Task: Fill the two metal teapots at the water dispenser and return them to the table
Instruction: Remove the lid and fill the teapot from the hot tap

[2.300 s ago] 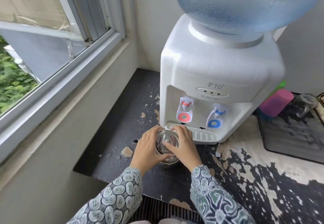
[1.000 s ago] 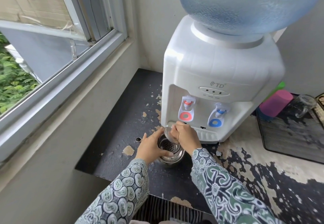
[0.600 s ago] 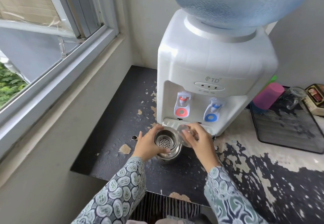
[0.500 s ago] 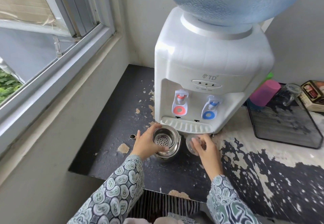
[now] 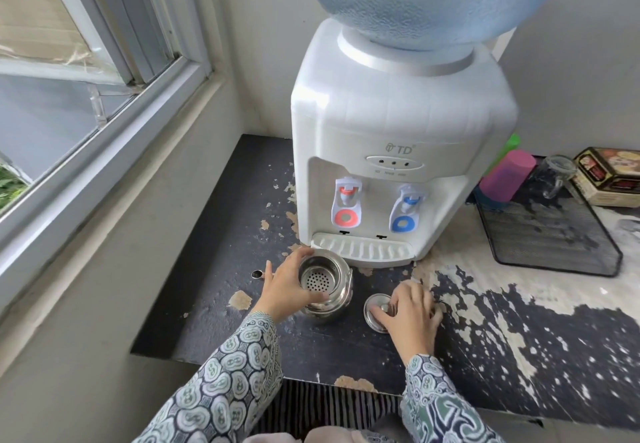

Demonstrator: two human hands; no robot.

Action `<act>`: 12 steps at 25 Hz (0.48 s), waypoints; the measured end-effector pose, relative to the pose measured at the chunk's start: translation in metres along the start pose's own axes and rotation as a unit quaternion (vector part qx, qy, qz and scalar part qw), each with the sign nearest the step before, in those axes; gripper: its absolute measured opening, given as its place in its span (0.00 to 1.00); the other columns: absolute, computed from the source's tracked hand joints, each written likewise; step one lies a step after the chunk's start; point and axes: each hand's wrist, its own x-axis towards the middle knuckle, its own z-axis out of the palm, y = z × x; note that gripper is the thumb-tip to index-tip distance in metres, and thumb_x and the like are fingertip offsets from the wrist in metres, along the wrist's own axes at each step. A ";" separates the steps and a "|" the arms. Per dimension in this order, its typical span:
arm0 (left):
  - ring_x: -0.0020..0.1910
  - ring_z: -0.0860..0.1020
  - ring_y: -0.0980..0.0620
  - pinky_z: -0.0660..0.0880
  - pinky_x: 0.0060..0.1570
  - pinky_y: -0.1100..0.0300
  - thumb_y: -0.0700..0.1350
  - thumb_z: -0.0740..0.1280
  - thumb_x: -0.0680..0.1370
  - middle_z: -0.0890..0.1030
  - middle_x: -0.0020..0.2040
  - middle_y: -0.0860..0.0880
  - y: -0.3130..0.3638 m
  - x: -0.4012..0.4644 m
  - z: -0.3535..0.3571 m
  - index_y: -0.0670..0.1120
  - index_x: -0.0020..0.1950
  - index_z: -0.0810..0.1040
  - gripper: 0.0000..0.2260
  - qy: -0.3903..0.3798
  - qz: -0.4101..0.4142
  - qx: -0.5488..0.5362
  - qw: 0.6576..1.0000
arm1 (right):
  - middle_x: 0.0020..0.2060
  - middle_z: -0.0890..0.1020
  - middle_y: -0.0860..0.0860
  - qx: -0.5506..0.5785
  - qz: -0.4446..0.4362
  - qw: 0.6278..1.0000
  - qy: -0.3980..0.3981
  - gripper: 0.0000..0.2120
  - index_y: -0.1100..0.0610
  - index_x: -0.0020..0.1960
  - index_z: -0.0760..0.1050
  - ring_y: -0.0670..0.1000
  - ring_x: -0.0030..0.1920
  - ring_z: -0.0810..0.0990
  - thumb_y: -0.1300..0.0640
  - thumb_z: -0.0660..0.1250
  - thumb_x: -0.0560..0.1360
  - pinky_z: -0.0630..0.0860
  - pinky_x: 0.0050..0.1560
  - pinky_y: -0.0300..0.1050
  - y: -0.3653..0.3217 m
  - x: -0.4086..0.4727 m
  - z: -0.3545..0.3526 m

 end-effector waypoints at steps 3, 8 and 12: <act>0.71 0.62 0.55 0.34 0.71 0.50 0.53 0.74 0.66 0.68 0.69 0.57 -0.003 -0.006 0.001 0.55 0.69 0.58 0.37 0.020 0.036 -0.012 0.999 | 0.44 0.74 0.50 0.149 -0.020 0.989 0.006 0.16 0.55 0.41 0.67 0.56 0.50 0.72 0.46 0.70 0.68 0.68 0.47 0.50 -0.026 0.003 -0.013; 0.74 0.42 0.56 0.35 0.72 0.54 0.70 0.69 0.60 0.49 0.74 0.59 -0.021 -0.032 0.006 0.55 0.74 0.48 0.50 0.029 0.100 0.112 0.988 | 0.51 0.74 0.48 0.354 -0.042 0.925 -0.134 0.06 0.51 0.53 0.66 0.49 0.56 0.73 0.60 0.56 0.78 0.64 0.51 0.34 -0.062 -0.001 -0.014; 0.75 0.46 0.57 0.36 0.74 0.49 0.60 0.74 0.61 0.51 0.76 0.53 -0.020 -0.034 0.010 0.53 0.74 0.42 0.53 0.040 0.091 0.201 0.974 | 0.48 0.75 0.42 0.428 -0.016 0.891 -0.151 0.09 0.51 0.55 0.67 0.39 0.49 0.74 0.61 0.53 0.79 0.66 0.45 0.23 -0.067 -0.009 -0.016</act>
